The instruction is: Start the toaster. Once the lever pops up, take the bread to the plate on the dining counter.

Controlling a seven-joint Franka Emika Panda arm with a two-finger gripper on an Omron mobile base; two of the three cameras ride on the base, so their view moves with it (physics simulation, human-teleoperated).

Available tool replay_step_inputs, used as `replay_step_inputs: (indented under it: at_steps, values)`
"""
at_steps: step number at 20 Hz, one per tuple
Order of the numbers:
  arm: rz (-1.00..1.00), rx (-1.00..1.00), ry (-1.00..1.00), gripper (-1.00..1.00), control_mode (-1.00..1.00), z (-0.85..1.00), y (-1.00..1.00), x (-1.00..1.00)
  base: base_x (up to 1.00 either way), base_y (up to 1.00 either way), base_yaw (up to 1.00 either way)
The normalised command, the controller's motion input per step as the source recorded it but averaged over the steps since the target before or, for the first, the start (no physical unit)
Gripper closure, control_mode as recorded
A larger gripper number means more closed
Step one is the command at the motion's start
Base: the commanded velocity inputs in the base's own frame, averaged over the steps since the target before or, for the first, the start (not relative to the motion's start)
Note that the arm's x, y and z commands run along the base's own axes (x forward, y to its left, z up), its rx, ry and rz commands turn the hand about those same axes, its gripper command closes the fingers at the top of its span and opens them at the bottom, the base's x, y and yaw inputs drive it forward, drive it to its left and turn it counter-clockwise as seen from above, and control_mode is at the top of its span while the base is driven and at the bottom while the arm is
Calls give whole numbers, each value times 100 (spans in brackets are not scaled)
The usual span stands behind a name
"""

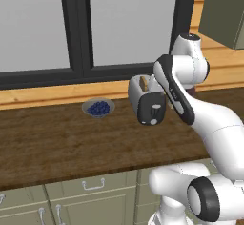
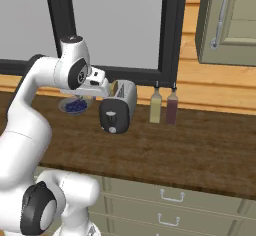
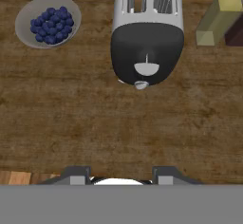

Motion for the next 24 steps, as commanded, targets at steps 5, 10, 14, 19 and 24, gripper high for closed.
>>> replay_step_inputs:
  at_steps: [5,10,14,19,24]
  values:
    - [0,0,-2,-100,-100,-25,-22,-24,0,0,0]
    - [0,0,-15,-100,-100,-50,-17,-10,0,0,0]
    - [0,0,-10,-100,-100,-21,0,41,0,0,0]
    - [0,0,-4,-100,-100,-1,-7,56,0,0,0]
    - [0,0,0,100,-100,0,-7,48,0,0,0]
